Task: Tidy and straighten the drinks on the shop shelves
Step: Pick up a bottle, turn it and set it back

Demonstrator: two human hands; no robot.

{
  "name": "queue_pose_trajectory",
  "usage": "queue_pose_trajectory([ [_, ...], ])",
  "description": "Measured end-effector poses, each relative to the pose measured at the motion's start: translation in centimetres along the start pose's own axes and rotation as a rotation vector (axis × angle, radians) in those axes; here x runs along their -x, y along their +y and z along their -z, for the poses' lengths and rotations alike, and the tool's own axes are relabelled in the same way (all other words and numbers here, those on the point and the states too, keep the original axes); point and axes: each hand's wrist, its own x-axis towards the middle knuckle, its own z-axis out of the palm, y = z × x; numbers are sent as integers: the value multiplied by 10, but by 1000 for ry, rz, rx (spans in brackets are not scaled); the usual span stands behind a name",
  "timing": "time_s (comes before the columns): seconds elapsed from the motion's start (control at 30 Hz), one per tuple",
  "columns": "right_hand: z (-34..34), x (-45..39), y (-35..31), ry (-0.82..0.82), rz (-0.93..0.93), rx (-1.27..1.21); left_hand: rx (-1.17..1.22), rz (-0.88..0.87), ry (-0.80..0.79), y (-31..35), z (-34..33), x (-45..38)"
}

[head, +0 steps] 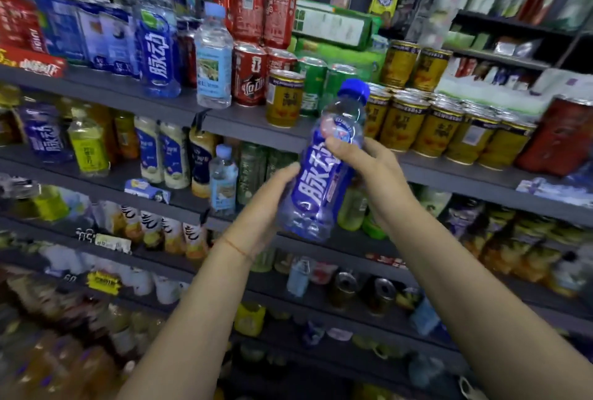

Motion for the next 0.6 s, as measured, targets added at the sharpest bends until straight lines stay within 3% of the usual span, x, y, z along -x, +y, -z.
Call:
queue_pose_trajectory([
  [0.13, 52, 44, 24, -19, -68, 8, -72, 86, -150, -49, -39, 18],
  [0.43, 269, 152, 52, -96, -58, 207, -191, -56, -87, -180, -225, 73],
  [0.6, 367, 198, 78, 76, -30, 297, -281, -46, -166, -257, -323, 88],
])
